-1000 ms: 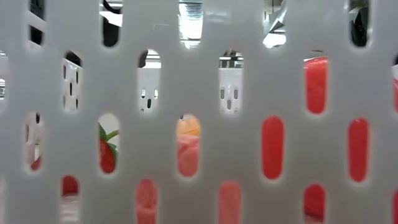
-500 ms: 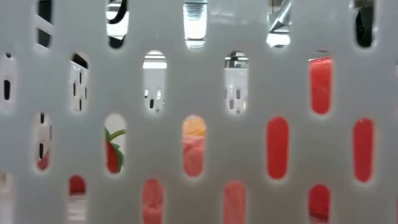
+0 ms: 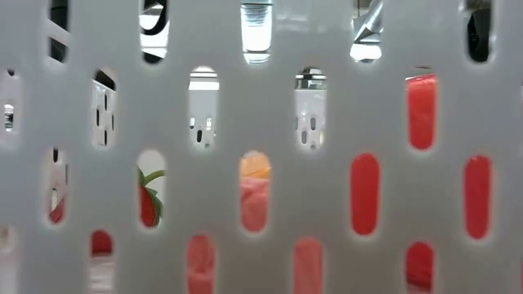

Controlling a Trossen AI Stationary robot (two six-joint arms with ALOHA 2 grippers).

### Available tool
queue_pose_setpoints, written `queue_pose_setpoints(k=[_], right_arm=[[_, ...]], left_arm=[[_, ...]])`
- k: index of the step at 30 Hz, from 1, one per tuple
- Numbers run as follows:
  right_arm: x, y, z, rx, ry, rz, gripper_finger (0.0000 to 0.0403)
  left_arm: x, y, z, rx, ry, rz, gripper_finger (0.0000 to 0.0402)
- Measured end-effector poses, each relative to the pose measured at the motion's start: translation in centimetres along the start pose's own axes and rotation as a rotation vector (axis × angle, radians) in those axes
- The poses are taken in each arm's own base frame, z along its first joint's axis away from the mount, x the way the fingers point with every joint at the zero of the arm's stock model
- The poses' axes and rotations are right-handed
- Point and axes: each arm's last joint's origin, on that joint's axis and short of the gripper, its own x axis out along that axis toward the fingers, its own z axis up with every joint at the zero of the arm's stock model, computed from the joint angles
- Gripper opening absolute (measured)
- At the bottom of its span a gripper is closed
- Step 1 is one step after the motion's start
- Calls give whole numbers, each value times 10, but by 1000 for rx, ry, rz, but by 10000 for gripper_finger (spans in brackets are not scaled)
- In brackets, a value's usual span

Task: Pick and placing Produce into tupperware
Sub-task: Put the top blueberry into the white bin

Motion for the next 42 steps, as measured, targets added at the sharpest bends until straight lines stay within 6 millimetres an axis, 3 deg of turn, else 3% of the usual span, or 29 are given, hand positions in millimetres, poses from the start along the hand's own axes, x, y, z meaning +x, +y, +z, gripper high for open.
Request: queue_pose_setpoints(k=[7,20,28,35,42], right_arm=[[0,0,0,0,0,0,374],[0,0,0,0,0,0,374],[0,0,0,0,0,0,374],[0,0,0,0,0,0,374],[0,0,0,0,0,0,374]], left_arm=[[0,0,0,3,1,1,33],[-16,1,11,-5,56,18,70],[-49,-9,25,23,46,30,36],[-89,-27,39,58,-36,-19,48],[-120,-53,33,179,-114,-49,51]])
